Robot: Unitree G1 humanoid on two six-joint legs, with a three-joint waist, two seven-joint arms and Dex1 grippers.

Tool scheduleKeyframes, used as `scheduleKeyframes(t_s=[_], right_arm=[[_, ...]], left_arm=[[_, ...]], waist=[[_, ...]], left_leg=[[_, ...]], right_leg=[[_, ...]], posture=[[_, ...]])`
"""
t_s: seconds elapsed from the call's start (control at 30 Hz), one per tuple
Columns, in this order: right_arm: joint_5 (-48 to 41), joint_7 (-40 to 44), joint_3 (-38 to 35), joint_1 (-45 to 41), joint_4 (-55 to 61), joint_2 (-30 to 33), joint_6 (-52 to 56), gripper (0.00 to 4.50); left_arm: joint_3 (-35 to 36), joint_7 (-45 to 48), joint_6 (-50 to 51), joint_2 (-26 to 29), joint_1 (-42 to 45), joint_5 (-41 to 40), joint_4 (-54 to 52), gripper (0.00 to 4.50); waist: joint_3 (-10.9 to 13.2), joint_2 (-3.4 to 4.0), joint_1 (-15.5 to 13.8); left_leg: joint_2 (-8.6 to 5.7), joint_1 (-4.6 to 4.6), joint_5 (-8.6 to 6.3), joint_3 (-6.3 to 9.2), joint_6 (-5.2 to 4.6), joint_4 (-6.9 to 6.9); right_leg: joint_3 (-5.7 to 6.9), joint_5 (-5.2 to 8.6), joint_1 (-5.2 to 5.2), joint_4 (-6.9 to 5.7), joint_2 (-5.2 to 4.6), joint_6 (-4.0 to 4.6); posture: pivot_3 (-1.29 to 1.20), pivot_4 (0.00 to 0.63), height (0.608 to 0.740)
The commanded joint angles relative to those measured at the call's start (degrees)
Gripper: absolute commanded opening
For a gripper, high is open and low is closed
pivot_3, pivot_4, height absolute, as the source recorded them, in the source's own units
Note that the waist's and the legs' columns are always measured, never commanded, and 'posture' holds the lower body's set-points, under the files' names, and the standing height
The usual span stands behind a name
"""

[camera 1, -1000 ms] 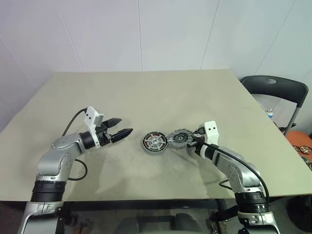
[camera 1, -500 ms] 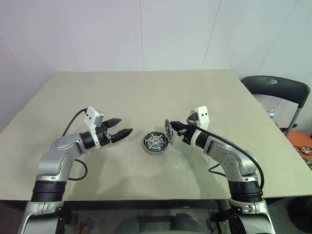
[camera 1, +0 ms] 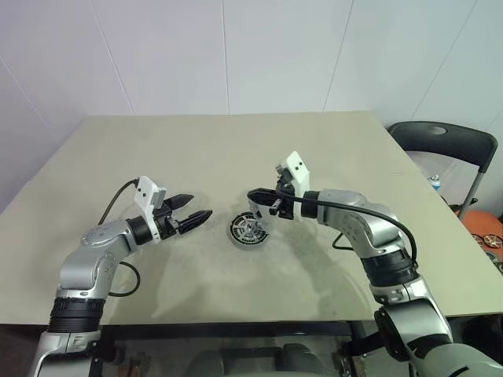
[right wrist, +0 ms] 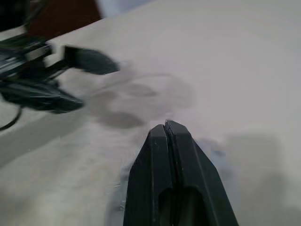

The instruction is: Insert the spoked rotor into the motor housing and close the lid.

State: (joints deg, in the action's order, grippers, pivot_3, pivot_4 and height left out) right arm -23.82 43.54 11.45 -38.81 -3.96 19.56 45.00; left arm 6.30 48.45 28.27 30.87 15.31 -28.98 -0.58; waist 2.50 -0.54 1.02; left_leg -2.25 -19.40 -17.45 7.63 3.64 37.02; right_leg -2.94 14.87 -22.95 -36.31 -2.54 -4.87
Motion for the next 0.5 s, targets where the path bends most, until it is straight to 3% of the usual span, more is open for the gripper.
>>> scheduleKeyframes(t_s=[0.03,0.23,0.5], right_arm=[[1.88,2.91,2.12,-3.46,-3.96,-1.26,-3.13,0.02],[6.64,5.10,6.33,-6.14,-13.89,-6.09,-8.49,0.02],[11.46,7.65,7.60,-6.80,-20.06,-7.27,-14.58,0.02]], left_arm=[[2.20,-0.65,-0.01,0.62,-0.24,-1.07,-2.78,4.26],[3.47,-2.09,0.97,0.82,-2.09,-1.75,-5.60,4.26],[4.42,-2.95,1.55,1.51,-3.40,-2.15,-6.92,4.26]], waist=[[0.00,-0.01,-0.01],[0.00,-0.01,0.10],[0.00,0.00,0.06]], left_leg=[[0.00,0.00,0.00,0.00,0.00,0.00],[0.00,-0.05,0.00,0.00,0.01,-0.02],[-0.02,-0.08,0.00,0.00,0.02,-0.02]], right_leg=[[0.00,0.00,0.00,0.00,0.00,0.00],[-0.01,-0.01,-0.10,-0.04,-0.01,0.00],[-0.01,-0.02,-0.16,-0.06,-0.03,0.00]], posture=[[0.00,0.000,0.740],[0.00,0.000,0.740],[0.00,0.000,0.740]])
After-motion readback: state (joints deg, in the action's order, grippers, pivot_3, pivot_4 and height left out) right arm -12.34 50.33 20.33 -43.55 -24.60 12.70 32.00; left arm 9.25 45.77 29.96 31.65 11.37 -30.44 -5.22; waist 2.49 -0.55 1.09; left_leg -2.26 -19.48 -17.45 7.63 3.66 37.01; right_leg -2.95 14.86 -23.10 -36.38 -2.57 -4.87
